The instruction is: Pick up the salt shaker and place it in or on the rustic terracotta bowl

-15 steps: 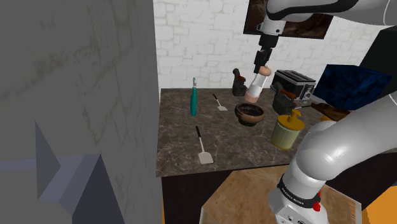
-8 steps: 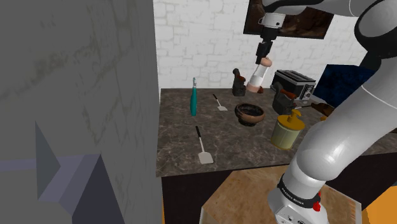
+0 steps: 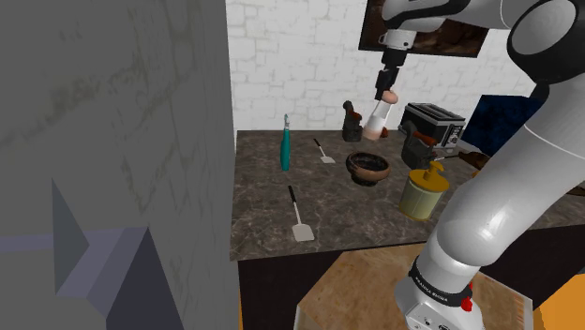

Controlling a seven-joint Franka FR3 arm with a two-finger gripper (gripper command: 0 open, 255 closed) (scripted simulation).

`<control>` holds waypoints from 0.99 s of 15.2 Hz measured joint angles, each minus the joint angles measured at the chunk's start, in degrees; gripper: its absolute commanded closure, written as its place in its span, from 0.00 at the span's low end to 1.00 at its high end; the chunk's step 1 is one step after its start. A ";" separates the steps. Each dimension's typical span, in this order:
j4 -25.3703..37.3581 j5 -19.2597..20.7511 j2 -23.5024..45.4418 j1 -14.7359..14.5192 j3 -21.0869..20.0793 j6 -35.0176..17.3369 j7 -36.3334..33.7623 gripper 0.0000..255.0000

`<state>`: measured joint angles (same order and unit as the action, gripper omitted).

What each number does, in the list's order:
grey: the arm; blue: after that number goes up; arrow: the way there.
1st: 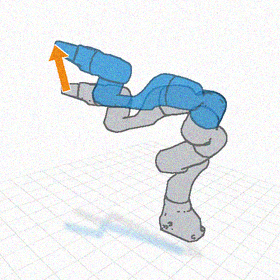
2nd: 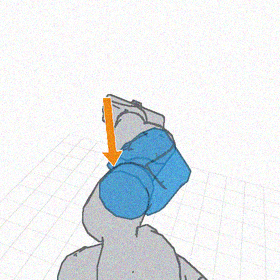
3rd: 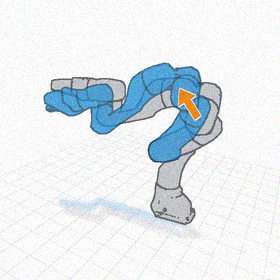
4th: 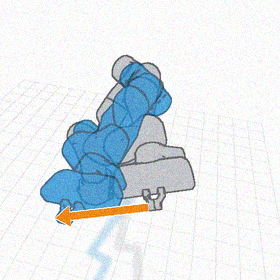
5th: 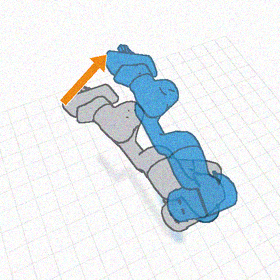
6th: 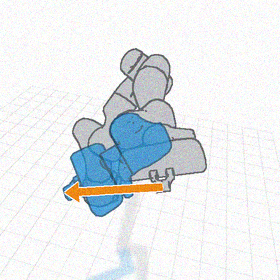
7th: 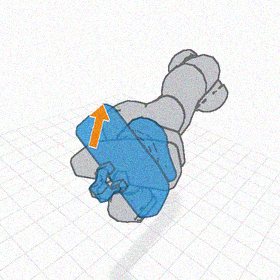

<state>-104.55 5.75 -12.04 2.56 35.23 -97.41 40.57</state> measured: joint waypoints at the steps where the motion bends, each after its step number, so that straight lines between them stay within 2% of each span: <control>1: -1.01 0.14 -0.23 0.04 -0.02 -0.81 -0.08 1.00; 15: -11.93 0.54 -0.29 0.48 0.75 -11.68 -0.11 1.00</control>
<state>-116.48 6.29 -12.33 3.04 35.98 -109.09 40.45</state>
